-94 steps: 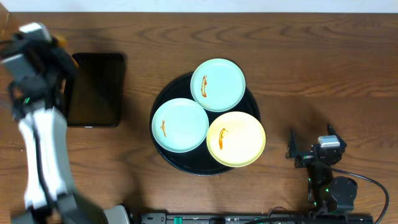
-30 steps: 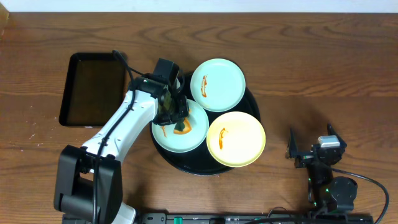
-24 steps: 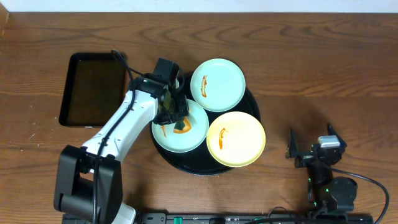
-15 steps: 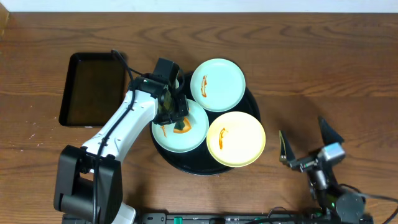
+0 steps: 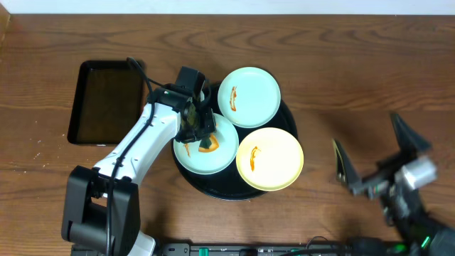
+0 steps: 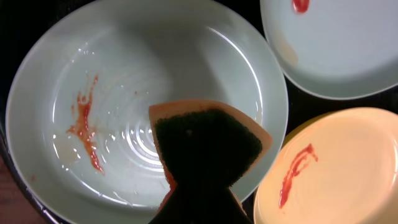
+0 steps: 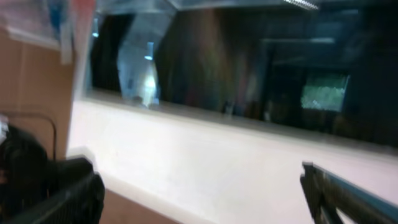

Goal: Clean dirty plates on tray and stack at the side
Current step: 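Reach the right gripper to the upper light-blue plate's rim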

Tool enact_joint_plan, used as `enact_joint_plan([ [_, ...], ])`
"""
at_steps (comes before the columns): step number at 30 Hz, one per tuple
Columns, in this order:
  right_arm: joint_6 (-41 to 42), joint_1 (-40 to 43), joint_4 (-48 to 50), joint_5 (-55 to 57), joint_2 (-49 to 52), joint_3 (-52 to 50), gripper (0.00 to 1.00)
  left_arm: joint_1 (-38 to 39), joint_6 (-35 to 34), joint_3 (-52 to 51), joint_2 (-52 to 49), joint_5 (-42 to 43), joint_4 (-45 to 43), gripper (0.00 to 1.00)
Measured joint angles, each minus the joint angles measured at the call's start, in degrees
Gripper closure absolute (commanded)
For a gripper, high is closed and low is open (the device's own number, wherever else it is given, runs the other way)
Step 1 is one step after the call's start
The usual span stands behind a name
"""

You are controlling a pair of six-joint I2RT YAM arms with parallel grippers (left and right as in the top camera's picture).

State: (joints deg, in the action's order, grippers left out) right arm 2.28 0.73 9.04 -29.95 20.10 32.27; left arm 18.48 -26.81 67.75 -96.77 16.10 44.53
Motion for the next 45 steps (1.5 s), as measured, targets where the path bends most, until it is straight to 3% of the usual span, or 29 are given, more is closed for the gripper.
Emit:
enact_joint_plan([
  [9, -9.11, -1.05, -44.06, -18.23, 38.84, 43.19, 0.01, 0.00, -0.17, 0.00, 0.00, 0.02, 0.07, 0.92],
  [15, -19.43, -9.64, -66.60, -19.76, 56.08, 58.42, 0.01, 0.00, -0.42, 0.00, 0.00, 0.02, 0.07, 0.92],
  [23, -24.33, -16.83, -69.24, -17.16, 67.82, 61.18, 0.01, 0.00, -0.42, 0.00, 0.00, 0.02, 0.07, 0.92],
  [30, -21.88, -19.17, -64.70, -16.39, 77.18, 61.33, 0.01, 0.00, -0.42, 0.00, 0.00, 0.02, 0.07, 0.92],
  [31, -20.11, -19.41, -64.17, -16.37, 78.86, 61.33, 0.17, 0.00, -0.42, 0.00, 0.00, 0.02, 0.07, 0.92],
  [32, -19.08, -19.45, -63.98, -16.35, 79.78, 61.33, 0.51, 0.00, -0.42, 0.00, 0.00, 0.02, 0.07, 0.92],
  [33, -17.84, -19.52, -63.78, -16.33, 80.98, 61.33, 0.57, 0.00, -0.42, 0.00, 0.00, 0.02, 0.07, 0.92],
  [36, -15.15, -19.61, -63.25, -16.15, 83.23, 61.33, 0.45, 0.00, -0.42, 0.00, 0.00, 0.02, 0.07, 0.92],
  [45, 0.02, -23.43, -64.72, 0.20, 85.81, 61.31, 0.55, 0.00, -0.44, 0.00, 0.00, -1.29, -0.46, 0.92],
])
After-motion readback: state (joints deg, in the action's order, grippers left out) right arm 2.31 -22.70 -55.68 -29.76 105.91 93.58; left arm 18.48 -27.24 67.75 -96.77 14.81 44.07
